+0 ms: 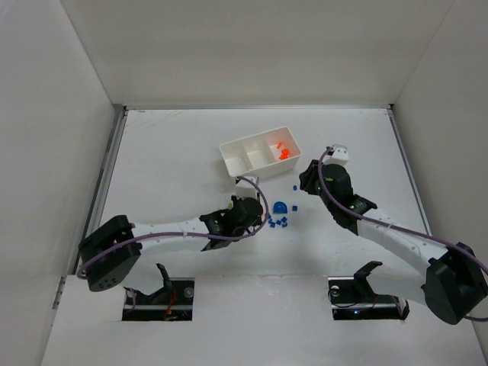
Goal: Sort the legos into containers by color
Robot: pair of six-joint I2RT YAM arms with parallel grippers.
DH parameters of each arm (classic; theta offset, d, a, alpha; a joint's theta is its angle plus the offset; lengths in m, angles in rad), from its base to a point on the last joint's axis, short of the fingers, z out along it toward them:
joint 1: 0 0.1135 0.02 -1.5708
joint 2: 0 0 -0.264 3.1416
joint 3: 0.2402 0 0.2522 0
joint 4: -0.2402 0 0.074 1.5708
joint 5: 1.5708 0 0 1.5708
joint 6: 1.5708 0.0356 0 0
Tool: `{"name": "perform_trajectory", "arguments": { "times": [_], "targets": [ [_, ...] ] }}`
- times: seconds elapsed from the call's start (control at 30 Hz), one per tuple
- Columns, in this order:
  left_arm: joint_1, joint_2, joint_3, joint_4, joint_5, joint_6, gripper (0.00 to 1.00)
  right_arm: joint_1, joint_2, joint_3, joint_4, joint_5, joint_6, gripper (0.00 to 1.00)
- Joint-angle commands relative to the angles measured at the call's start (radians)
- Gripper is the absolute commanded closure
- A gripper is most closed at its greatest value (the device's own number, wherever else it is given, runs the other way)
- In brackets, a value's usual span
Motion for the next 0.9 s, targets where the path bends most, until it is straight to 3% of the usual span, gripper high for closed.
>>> {"name": "perform_trajectory", "arguments": {
  "times": [0.0, 0.23, 0.43, 0.53, 0.67, 0.87],
  "targets": [
    [0.068, -0.078, 0.097, 0.066, 0.046, 0.024, 0.89, 0.009, -0.041, -0.058, 0.036, 0.034, 0.076, 0.57],
    [0.241, 0.167, 0.365, 0.237, 0.197, 0.063, 0.88, 0.092, -0.138, -0.167, 0.006, 0.100, 0.153, 0.58],
    [0.310, 0.474, 0.649, 0.230, 0.260, 0.073, 0.87, 0.150, -0.218, -0.190, -0.076, 0.134, 0.182, 0.59],
    [0.329, 0.583, 0.753, 0.199, 0.263, 0.067, 0.80, 0.176, -0.247, -0.195, -0.093, 0.137, 0.188, 0.59],
    [0.343, 0.606, 0.790, 0.190, 0.268, 0.064, 0.60, 0.230, -0.239, -0.183, -0.080, 0.116, 0.156, 0.58],
    [0.343, 0.461, 0.662, 0.216, 0.279, 0.075, 0.54, 0.334, -0.111, -0.125, -0.037, 0.071, 0.118, 0.60]
  ]
}}
